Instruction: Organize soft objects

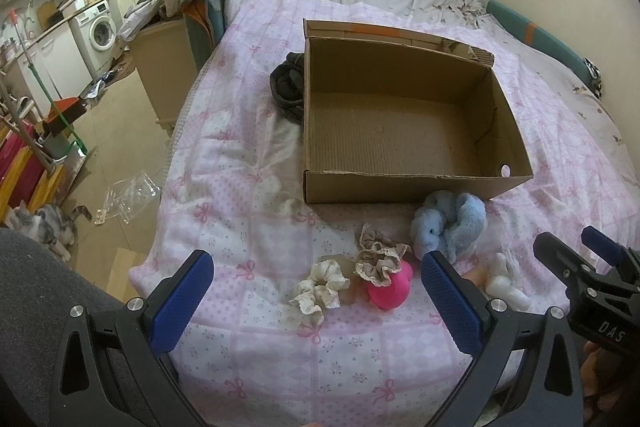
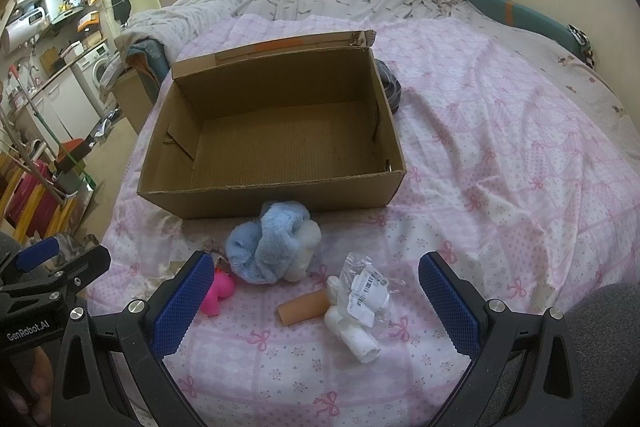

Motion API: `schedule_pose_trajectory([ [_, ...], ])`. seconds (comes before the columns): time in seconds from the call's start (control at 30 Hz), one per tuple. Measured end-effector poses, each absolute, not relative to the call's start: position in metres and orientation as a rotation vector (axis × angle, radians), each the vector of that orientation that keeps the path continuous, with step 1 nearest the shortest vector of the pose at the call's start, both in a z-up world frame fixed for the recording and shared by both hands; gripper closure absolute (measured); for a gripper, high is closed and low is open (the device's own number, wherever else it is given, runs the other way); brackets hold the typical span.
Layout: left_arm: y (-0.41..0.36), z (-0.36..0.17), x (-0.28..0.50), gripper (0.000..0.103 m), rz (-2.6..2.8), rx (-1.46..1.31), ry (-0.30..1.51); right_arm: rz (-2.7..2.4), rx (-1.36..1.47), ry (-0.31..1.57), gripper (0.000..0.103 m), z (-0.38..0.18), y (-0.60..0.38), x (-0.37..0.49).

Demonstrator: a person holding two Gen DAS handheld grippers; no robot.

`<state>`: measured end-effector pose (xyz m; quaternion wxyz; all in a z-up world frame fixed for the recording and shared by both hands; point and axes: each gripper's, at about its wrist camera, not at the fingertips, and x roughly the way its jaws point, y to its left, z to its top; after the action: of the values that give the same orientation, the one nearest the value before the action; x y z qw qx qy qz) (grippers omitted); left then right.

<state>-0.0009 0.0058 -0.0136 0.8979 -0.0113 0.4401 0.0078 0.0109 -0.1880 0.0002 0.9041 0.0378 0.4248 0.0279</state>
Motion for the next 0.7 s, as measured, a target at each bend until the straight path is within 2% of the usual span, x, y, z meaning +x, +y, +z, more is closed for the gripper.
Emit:
schedule_pose_trajectory([
  [0.7,0.0041,-0.0123,-0.0019,0.000,0.029,0.007,0.909,0.046,0.096,0.872,0.000,0.0013,-0.1926,0.0110],
])
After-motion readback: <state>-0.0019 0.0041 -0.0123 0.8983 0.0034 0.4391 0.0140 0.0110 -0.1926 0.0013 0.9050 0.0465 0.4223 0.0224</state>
